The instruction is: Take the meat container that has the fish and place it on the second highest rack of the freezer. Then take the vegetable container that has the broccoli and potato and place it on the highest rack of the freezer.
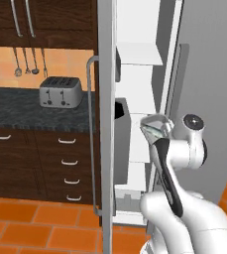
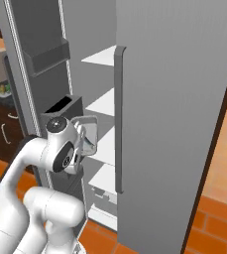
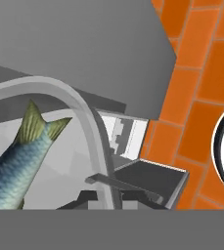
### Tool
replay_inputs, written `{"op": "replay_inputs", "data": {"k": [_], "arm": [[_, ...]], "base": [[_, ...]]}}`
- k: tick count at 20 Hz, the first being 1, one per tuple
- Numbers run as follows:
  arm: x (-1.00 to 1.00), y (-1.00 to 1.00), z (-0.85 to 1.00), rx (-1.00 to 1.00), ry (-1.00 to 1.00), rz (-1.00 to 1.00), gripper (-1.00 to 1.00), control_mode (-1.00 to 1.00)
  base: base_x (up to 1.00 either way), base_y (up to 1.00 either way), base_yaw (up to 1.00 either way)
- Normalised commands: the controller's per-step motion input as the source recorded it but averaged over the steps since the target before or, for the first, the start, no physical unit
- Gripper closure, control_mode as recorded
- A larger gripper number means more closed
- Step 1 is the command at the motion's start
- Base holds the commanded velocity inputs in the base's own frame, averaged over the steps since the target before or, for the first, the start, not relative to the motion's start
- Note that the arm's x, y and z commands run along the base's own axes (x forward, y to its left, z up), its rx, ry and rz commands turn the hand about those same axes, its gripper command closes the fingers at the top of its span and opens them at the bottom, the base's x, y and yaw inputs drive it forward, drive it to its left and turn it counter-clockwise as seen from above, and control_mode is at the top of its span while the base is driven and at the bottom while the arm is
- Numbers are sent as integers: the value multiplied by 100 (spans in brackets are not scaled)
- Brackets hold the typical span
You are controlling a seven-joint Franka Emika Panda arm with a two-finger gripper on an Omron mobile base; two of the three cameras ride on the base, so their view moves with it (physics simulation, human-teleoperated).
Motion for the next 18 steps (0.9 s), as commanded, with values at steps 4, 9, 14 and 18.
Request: {"op": "replay_inputs", "data": {"k": [4, 9, 14, 18], "arm": [[62, -15, 0, 4, 0, 4, 100, -100], [67, 0, 0, 1, 0, 9, 100, -100], [24, 0, 0, 0, 0, -3, 100, -100], [13, 1, 11, 0, 0, -7, 100, -100]], "base": [[0, 0, 0], [0, 0, 0], [0, 0, 0], [0, 0, 0]]}}
